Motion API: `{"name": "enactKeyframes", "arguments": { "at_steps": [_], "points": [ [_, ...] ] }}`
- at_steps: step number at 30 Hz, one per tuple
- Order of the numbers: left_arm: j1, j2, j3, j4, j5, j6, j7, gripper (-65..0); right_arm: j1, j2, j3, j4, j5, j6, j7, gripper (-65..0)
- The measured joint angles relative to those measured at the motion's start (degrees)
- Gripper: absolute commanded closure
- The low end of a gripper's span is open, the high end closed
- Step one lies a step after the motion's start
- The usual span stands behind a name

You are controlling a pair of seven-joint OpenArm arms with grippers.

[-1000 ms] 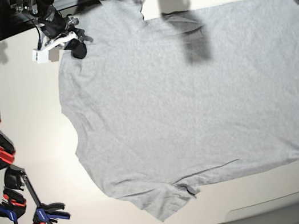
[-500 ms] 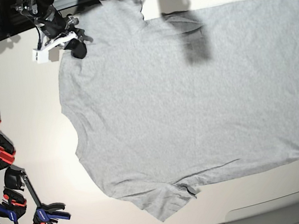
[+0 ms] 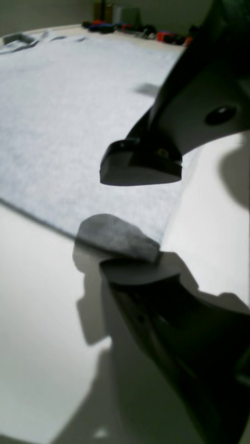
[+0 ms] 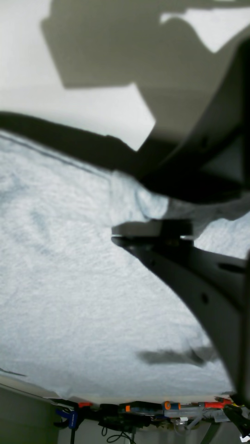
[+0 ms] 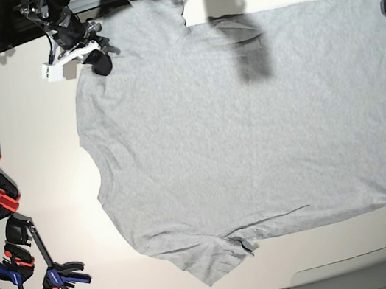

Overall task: Fold the T-shirt properly
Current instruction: 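Move the left gripper to the hem corner and pinch it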

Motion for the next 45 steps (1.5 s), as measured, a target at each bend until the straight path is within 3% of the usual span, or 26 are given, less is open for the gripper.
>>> {"name": "enactKeyframes", "arguments": {
  "at_steps": [11,17,23,26,30,33,36,40,45],
  "points": [
    [-1.0,-0.1,1.9,0.1,-0.5,-0.3,2.0,-28.3,0.0,0.0,0.0,0.0,0.0,0.0,0.0,0.0],
    [-1.1,-0.2,1.9,0.1,-0.9,-3.4,6.8,-28.2,0.0,0.0,0.0,0.0,0.0,0.0,0.0,0.0],
    [-1.1,0.0,1.9,0.0,0.2,-3.4,5.5,-20.0,0.0,0.0,0.0,0.0,0.0,0.0,0.0,0.0],
    [-1.1,0.0,1.9,0.1,3.0,-4.1,4.3,-20.0,0.0,0.0,0.0,0.0,0.0,0.0,0.0,0.0],
    [-1.1,0.0,2.0,0.4,8.9,-5.1,-1.7,-23.2,0.0,0.0,0.0,0.0,0.0,0.0,0.0,0.0],
    [-1.1,0.0,2.0,0.5,9.0,-5.1,-2.3,-27.6,0.0,0.0,0.0,0.0,0.0,0.0,0.0,0.0],
    [-1.2,0.0,2.0,0.5,9.2,-5.2,-2.6,-27.7,0.0,0.0,0.0,0.0,0.0,0.0,0.0,0.0],
    [-1.6,-0.4,1.9,0.6,14.0,-5.9,-4.4,-27.7,0.0,0.0,0.0,0.1,0.0,0.0,0.0,0.0],
    [-1.6,-0.5,1.9,0.7,9.8,-4.3,-1.6,-27.5,0.0,0.0,0.0,0.0,0.0,0.0,0.0,0.0]
  ]
}}
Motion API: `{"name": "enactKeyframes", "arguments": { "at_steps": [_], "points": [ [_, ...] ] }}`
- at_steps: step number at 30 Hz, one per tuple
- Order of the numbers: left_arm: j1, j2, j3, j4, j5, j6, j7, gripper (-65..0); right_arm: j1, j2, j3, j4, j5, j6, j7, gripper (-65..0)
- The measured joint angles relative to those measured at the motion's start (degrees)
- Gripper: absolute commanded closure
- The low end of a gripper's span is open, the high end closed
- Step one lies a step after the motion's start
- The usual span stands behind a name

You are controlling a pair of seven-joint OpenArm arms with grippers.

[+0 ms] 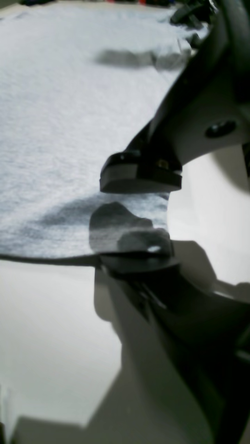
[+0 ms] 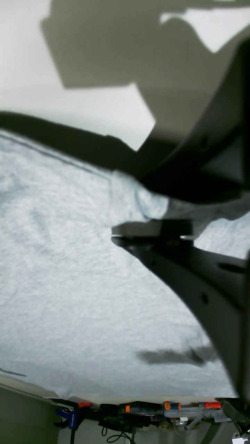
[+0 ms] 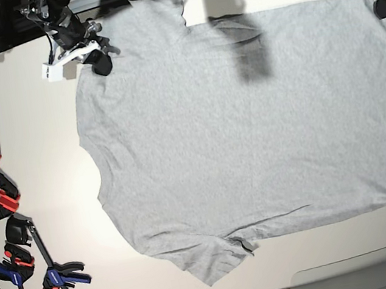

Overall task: Fold the T-shirt properly
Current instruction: 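Move the left gripper to the hem corner and pinch it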

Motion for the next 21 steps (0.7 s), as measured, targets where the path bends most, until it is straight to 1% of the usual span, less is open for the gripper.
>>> {"name": "enactKeyframes", "arguments": {
  "at_steps": [2,3,6,9,12,14,15,17,19,21],
  "points": [
    [0.0,0.0,0.0,-0.2,-2.9,0.0,2.1,-27.1,0.0,0.0,0.0,0.0,0.0,0.0,0.0,0.0],
    [0.0,0.1,0.0,-0.3,-4.0,0.0,2.8,-25.7,0.0,0.0,0.0,0.0,0.0,0.0,0.0,0.0],
    [0.0,0.2,0.0,-0.3,-4.2,-0.1,4.0,-23.4,0.0,0.0,0.0,0.0,0.0,0.0,0.0,0.0],
    [0.0,0.2,0.0,-0.3,-5.3,-0.1,7.1,-23.4,0.0,0.0,0.0,0.0,0.0,0.0,0.0,0.0],
    [0.0,0.0,0.0,-0.3,-5.4,-0.1,8.2,-23.4,0.0,0.0,0.0,0.0,0.0,0.0,0.0,0.0],
    [0.0,0.0,0.0,-0.3,-4.9,-0.4,7.6,-23.4,0.0,0.0,0.0,0.0,0.0,0.0,0.0,0.0],
    [0.0,0.0,0.0,-0.2,-3.5,-1.0,6.8,-23.0,0.0,0.0,0.0,0.0,0.0,0.0,0.0,0.0],
    [0.1,0.5,0.0,-0.1,0.2,-1.2,1.6,-23.0,0.0,0.0,0.0,0.0,0.0,0.0,0.0,0.0],
    [0.2,1.0,0.0,-0.1,0.7,-0.4,-0.9,-22.9,0.0,0.0,0.0,0.0,0.0,0.0,0.0,0.0],
    [0.2,1.5,0.0,-0.1,0.4,-0.3,-1.3,-21.4,0.0,0.0,0.0,0.0,0.0,0.0,0.0,0.0]
  ]
}}
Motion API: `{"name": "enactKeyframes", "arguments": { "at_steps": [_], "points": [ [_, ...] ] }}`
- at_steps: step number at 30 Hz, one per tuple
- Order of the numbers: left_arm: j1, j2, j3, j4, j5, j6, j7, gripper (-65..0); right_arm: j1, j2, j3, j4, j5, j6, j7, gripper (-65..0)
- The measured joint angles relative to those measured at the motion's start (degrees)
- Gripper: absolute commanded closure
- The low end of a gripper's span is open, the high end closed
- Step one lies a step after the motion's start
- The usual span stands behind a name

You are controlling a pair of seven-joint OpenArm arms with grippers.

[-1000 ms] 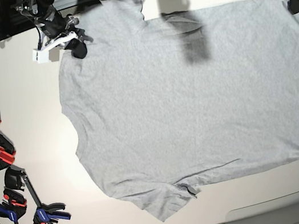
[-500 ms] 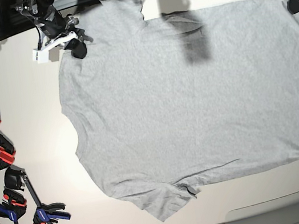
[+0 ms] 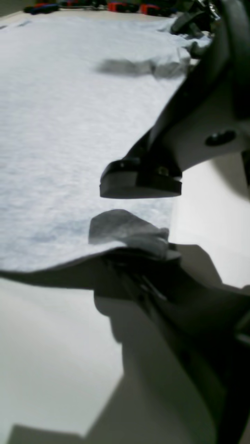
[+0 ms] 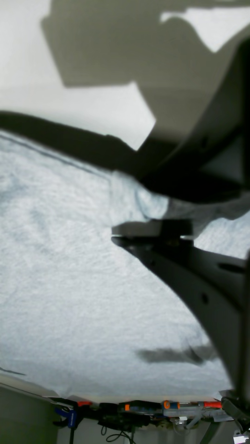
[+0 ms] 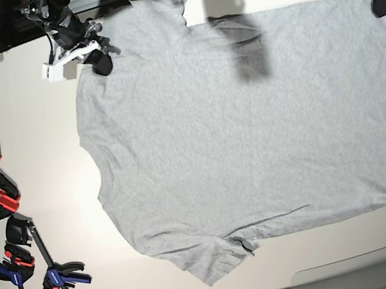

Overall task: Fold the T-shirt properly
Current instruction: 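Move the left gripper to the hem corner and pinch it, then pull the shirt toward the robot with both grippers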

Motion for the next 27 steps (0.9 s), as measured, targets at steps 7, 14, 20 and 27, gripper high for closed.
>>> {"name": "enactKeyframes", "arguments": {
  "at_steps": [7,14,20,27],
  "points": [
    [0.0,0.9,0.0,-0.2,0.7,2.0,-3.0,0.0,0.0,0.1,0.0,0.0,0.0,0.0,0.0,0.0],
    [0.0,1.1,0.0,-0.3,-2.1,2.5,-1.6,0.0,-1.7,0.0,3.1,3.3,0.1,0.2,-3.8,0.0],
    [0.1,1.1,0.0,-0.3,-3.7,1.1,1.4,0.0,-5.9,0.0,7.6,7.9,-0.3,-0.2,-4.7,0.0],
    [4.8,1.9,-1.8,-0.4,-11.4,-1.9,6.2,0.0,-8.3,0.0,10.6,8.4,0.1,-0.2,-5.3,0.0]
  ]
}}
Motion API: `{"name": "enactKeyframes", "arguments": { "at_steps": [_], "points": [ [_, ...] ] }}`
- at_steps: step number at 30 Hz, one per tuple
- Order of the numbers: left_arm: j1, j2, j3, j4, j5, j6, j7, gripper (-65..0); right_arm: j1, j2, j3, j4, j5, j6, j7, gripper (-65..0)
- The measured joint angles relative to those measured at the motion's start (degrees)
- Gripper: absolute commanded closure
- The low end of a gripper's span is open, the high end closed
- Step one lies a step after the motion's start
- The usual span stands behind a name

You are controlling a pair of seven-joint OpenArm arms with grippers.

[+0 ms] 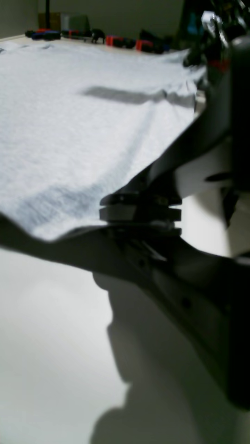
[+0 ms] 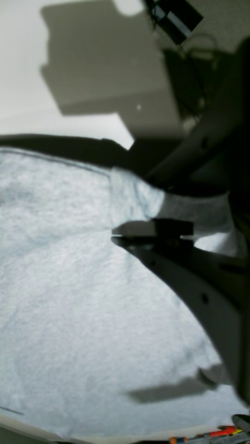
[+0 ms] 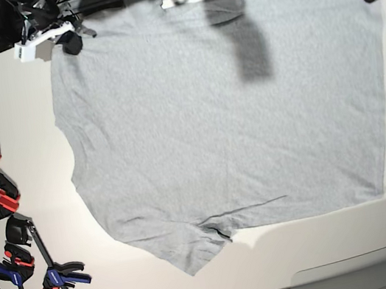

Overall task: Fold the T-shirt properly
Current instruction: 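Pull the shirt toward the robot with both grippers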

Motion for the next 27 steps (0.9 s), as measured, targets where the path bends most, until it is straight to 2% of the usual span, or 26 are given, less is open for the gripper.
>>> {"name": "enactKeyframes", "arguments": {
  "at_steps": [2,7,10,18,27],
  "points": [
    [1.6,0.2,-2.6,-0.3,-1.4,0.1,1.9,0.0,-0.3,0.0,0.9,0.0,1.3,0.1,-1.6,0.0],
    [4.4,0.3,-8.2,-0.5,-7.1,0.9,9.1,0.0,-2.9,-0.3,3.9,1.7,4.7,3.8,-2.2,0.0],
    [5.6,0.3,-8.8,-0.6,-10.4,1.1,11.7,0.0,-4.3,-0.3,5.7,3.2,5.6,3.8,-2.4,0.0],
    [6.8,0.5,-8.8,-0.3,-10.4,1.3,13.1,0.0,-5.6,-0.3,7.1,5.8,8.0,3.9,-3.5,0.0],
    [4.9,0.4,-8.8,10.7,-10.3,1.3,11.3,0.0,-2.6,-0.3,7.0,5.8,8.5,5.1,-2.8,0.0]
  ]
}}
